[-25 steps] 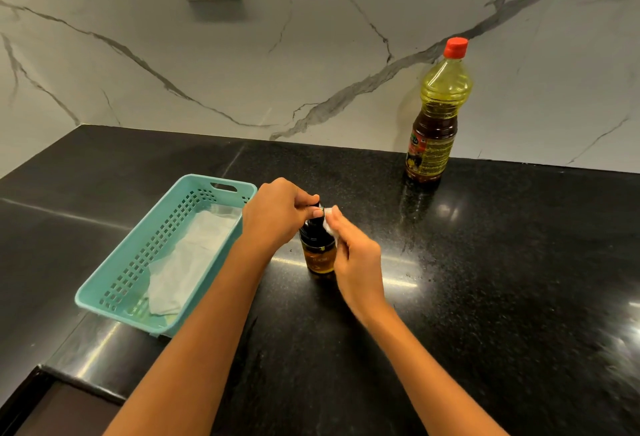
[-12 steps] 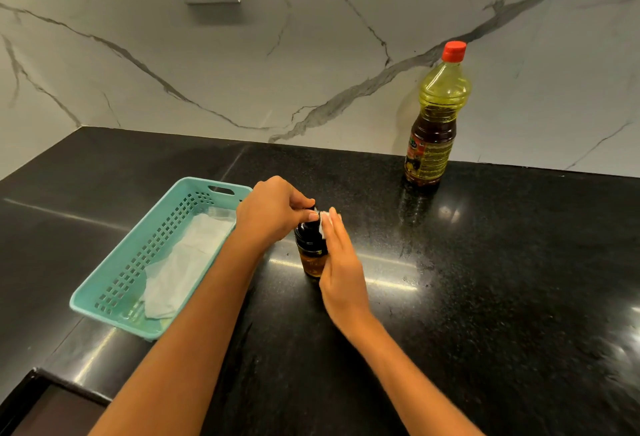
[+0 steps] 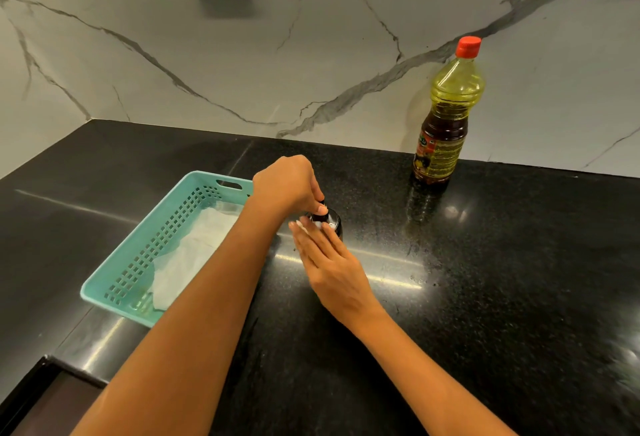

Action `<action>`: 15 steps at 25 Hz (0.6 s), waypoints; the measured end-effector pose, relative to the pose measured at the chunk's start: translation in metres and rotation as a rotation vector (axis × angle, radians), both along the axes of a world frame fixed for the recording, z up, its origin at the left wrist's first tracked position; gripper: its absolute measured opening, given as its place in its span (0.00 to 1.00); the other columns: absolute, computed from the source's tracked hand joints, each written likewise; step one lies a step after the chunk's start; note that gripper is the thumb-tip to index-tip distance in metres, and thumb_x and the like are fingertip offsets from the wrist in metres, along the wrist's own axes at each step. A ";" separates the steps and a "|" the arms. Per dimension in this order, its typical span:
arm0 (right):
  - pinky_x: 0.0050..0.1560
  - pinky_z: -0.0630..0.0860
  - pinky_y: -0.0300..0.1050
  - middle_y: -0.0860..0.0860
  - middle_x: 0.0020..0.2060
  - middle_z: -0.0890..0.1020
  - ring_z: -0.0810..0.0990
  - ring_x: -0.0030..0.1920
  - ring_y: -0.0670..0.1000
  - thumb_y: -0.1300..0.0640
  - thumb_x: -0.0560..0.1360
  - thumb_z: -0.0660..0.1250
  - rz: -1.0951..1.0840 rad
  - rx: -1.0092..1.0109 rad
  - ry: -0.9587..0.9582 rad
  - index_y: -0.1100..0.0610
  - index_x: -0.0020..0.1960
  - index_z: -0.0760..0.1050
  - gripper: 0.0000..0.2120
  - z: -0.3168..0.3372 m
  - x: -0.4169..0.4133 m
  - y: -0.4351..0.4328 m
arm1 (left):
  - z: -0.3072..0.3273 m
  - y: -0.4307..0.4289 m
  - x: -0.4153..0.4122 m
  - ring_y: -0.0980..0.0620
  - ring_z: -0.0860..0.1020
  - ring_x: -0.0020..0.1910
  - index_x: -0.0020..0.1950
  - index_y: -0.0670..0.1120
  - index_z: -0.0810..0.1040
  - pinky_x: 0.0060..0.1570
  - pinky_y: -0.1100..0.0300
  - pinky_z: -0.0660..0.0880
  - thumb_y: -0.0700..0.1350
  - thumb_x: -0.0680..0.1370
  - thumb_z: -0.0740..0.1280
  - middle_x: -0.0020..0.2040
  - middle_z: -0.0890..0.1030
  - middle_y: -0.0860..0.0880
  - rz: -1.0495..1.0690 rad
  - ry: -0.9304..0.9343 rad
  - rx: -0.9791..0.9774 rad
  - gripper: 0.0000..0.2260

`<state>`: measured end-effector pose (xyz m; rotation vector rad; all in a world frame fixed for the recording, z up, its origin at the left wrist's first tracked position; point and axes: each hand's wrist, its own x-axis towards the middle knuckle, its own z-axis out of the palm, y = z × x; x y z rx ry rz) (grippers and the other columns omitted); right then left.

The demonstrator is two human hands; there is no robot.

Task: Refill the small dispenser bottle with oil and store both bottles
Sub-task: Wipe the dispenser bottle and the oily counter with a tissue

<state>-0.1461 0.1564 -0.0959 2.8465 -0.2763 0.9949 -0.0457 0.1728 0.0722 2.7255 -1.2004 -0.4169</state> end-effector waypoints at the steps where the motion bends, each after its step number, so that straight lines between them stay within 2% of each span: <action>1: 0.72 0.60 0.50 0.56 0.67 0.72 0.66 0.70 0.56 0.67 0.79 0.51 0.038 -0.006 -0.008 0.65 0.67 0.69 0.18 -0.003 -0.012 -0.007 | 0.000 0.000 0.000 0.53 0.77 0.49 0.45 0.53 0.83 0.50 0.55 0.73 0.51 0.68 0.75 0.46 0.83 0.53 0.000 0.005 -0.002 0.08; 3: 0.70 0.64 0.49 0.56 0.66 0.73 0.67 0.69 0.57 0.66 0.81 0.50 0.125 0.022 -0.060 0.66 0.65 0.70 0.17 -0.005 -0.030 -0.019 | -0.001 -0.001 0.000 0.52 0.77 0.51 0.46 0.53 0.83 0.53 0.53 0.74 0.51 0.68 0.75 0.48 0.83 0.52 0.000 0.021 -0.006 0.09; 5: 0.69 0.64 0.48 0.58 0.66 0.71 0.67 0.69 0.57 0.64 0.82 0.45 0.179 0.152 -0.124 0.67 0.64 0.70 0.19 -0.007 -0.034 -0.021 | 0.000 -0.003 0.000 0.52 0.77 0.51 0.46 0.53 0.83 0.54 0.53 0.74 0.51 0.68 0.75 0.48 0.83 0.52 -0.005 0.037 -0.004 0.09; 6: 0.70 0.63 0.47 0.58 0.67 0.69 0.66 0.69 0.57 0.63 0.82 0.44 0.176 0.274 -0.173 0.68 0.65 0.69 0.19 -0.008 -0.031 -0.016 | 0.000 -0.004 0.000 0.52 0.77 0.51 0.46 0.53 0.83 0.54 0.53 0.74 0.51 0.68 0.75 0.48 0.83 0.52 -0.011 0.036 0.001 0.09; 8: 0.70 0.61 0.41 0.57 0.68 0.67 0.65 0.69 0.52 0.67 0.80 0.49 0.057 0.650 -0.304 0.67 0.68 0.65 0.18 -0.009 -0.024 -0.001 | 0.000 -0.004 0.001 0.51 0.77 0.52 0.47 0.53 0.83 0.56 0.51 0.74 0.50 0.68 0.74 0.49 0.82 0.52 -0.023 0.032 0.013 0.09; 10: 0.64 0.68 0.35 0.54 0.63 0.75 0.73 0.63 0.46 0.70 0.78 0.55 -0.111 1.092 -0.399 0.62 0.69 0.67 0.20 -0.002 -0.017 0.004 | -0.001 -0.004 0.001 0.51 0.77 0.52 0.47 0.52 0.83 0.57 0.50 0.73 0.50 0.68 0.74 0.50 0.82 0.51 -0.026 0.044 0.015 0.09; 12: 0.50 0.73 0.38 0.53 0.50 0.81 0.77 0.49 0.45 0.69 0.77 0.56 -0.164 1.392 -0.341 0.58 0.63 0.74 0.18 0.001 -0.008 -0.012 | -0.002 -0.003 0.000 0.51 0.77 0.52 0.48 0.52 0.83 0.57 0.49 0.74 0.50 0.69 0.74 0.50 0.82 0.51 -0.025 0.048 0.008 0.09; 13: 0.48 0.73 0.37 0.50 0.48 0.81 0.77 0.49 0.45 0.69 0.77 0.55 -0.142 1.505 -0.259 0.56 0.61 0.75 0.18 0.004 -0.003 -0.022 | -0.003 -0.002 -0.001 0.51 0.77 0.52 0.49 0.52 0.83 0.57 0.50 0.74 0.50 0.69 0.74 0.51 0.82 0.51 -0.021 0.044 -0.001 0.10; 15: 0.54 0.74 0.40 0.49 0.51 0.81 0.78 0.54 0.48 0.70 0.75 0.54 -0.051 1.688 -0.167 0.53 0.60 0.76 0.21 0.014 0.004 -0.035 | -0.006 0.000 -0.002 0.51 0.78 0.53 0.51 0.52 0.83 0.55 0.51 0.75 0.50 0.69 0.74 0.51 0.83 0.51 -0.005 0.043 -0.036 0.11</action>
